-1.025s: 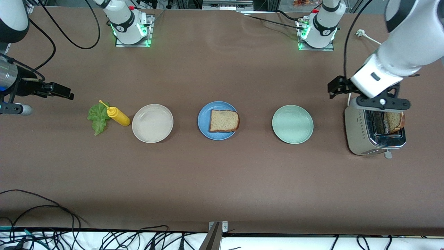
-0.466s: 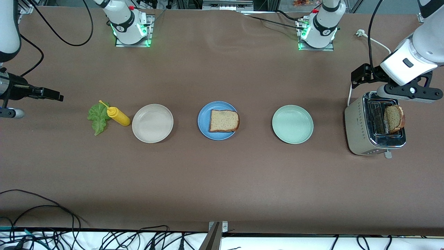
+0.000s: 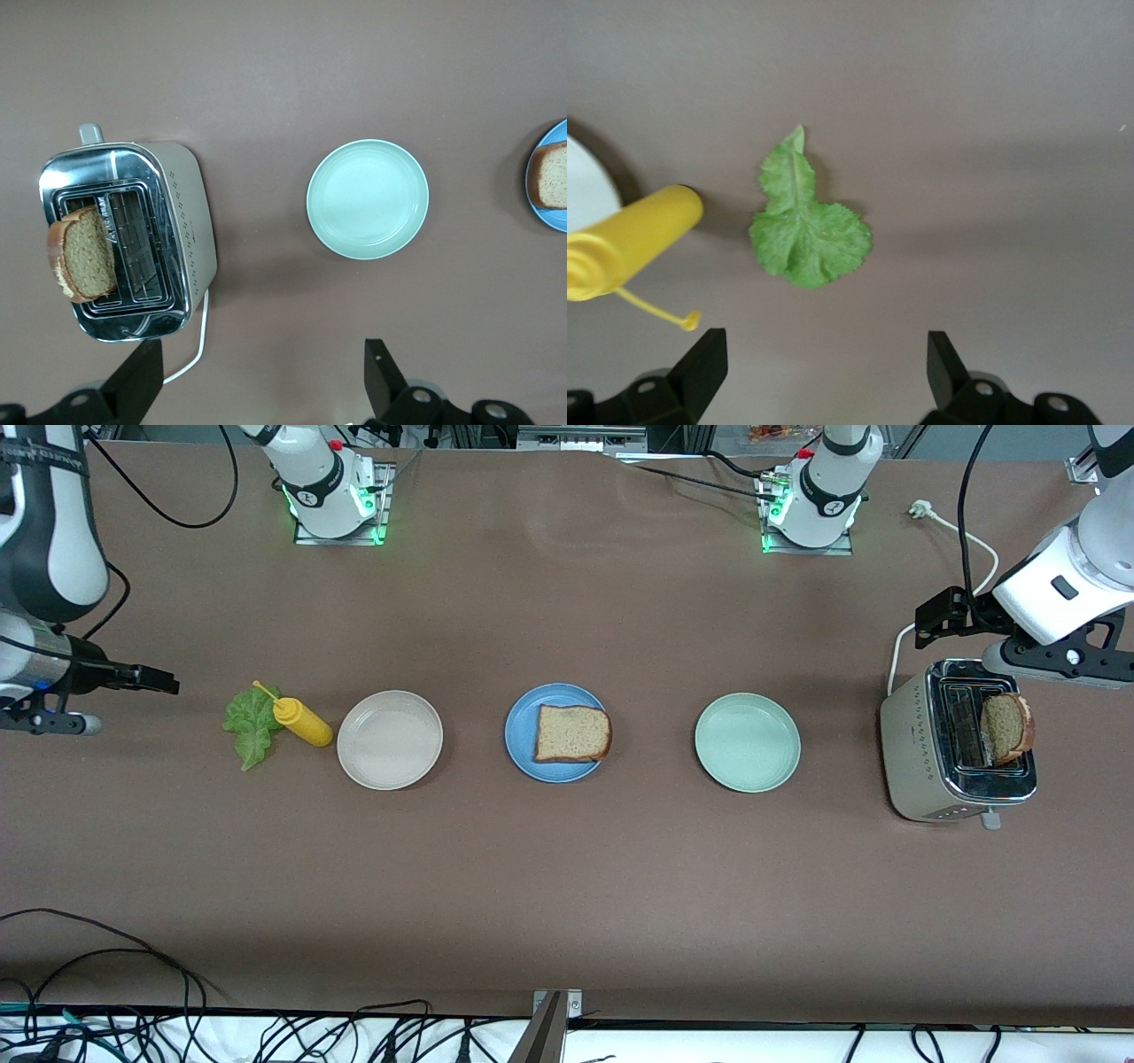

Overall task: Make sandwich in blue plate with both arms
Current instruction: 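Reach the right gripper down to the green lettuce leaf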

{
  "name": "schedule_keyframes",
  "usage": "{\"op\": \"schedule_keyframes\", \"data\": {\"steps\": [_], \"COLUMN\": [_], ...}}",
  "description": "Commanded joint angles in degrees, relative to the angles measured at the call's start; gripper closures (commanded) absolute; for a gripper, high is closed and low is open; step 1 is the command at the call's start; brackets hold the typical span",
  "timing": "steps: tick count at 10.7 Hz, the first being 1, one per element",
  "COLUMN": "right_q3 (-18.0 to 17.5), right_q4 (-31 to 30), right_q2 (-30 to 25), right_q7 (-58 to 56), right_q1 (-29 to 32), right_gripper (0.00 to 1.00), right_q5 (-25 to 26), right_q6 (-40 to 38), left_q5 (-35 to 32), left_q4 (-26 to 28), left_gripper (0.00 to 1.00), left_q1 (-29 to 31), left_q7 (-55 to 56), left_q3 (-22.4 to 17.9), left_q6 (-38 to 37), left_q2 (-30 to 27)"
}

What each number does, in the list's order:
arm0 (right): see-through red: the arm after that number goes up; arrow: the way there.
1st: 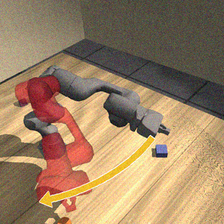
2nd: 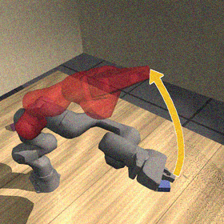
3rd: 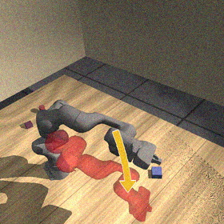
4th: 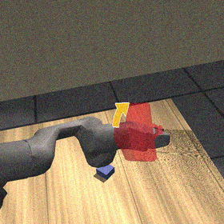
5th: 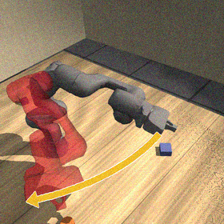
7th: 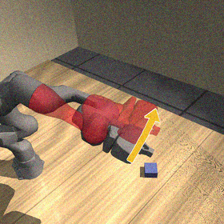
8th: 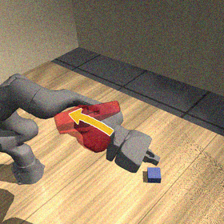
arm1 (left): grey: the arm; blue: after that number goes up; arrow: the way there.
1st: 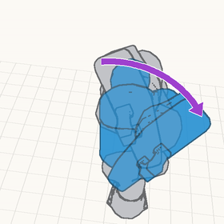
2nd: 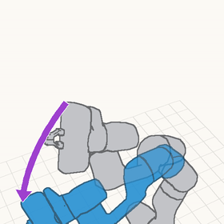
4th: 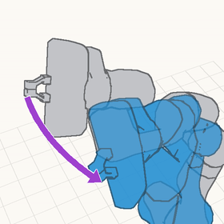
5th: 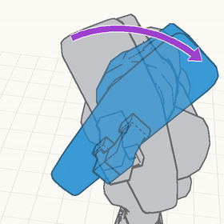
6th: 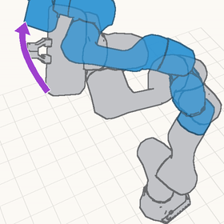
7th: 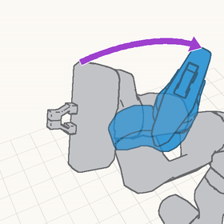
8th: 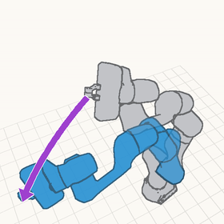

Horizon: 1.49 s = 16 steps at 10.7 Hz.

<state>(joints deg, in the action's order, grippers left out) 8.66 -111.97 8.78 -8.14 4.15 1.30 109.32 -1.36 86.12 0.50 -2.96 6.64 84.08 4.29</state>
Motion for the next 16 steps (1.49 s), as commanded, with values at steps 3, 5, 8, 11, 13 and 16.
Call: {"op": "schedule_keyframes", "data": {"steps": [3,5,8,11,13,16], "right_q3": [1.1,1.1,1.2,1.2,1.1,0.9], "right_q4": [-11.5,-13.4,-16.1,-16.6,-16.5,-16.4], "right_q2": [2.1,3.8,6.9,9.2,10.4,13.0], "right_q7": [-2.3,-2.3,-2.3,-1.6,-1.4,-1.4], "right_q1": [0.1,0.1,0.1,0.1,0.0,0.0], "right_gripper": [0.00,0.00,0.00,0.00,0.00,0.00], "right_q5": [0.9,0.9,1.0,1.0,1.0,0.8], "right_q6": [12.0,15.9,22.0,24.3,25.8,31.4], "left_q5": [1.7,1.7,1.7,1.8,1.8,1.7], "left_q4": [6.0,8.1,9.1,9.8,9.7,9.5], "left_gripper": [0.00,0.00,0.00,0.00,0.00,0.00], "left_q1": [0.9,1.3,1.3,1.3,1.3,1.3], "left_q7": [-2.9,-3.0,-3.0,-3.0,-3.0,-3.0], "left_q3": [-1.2,-1.2,-1.3,-1.3,-1.1,-1.1], "left_q6": [0.2,0.5,0.5,0.6,1.1,1.1], "left_q2": [-4.5,-6.0,-7.4,-8.1,-8.0,-7.9]}}
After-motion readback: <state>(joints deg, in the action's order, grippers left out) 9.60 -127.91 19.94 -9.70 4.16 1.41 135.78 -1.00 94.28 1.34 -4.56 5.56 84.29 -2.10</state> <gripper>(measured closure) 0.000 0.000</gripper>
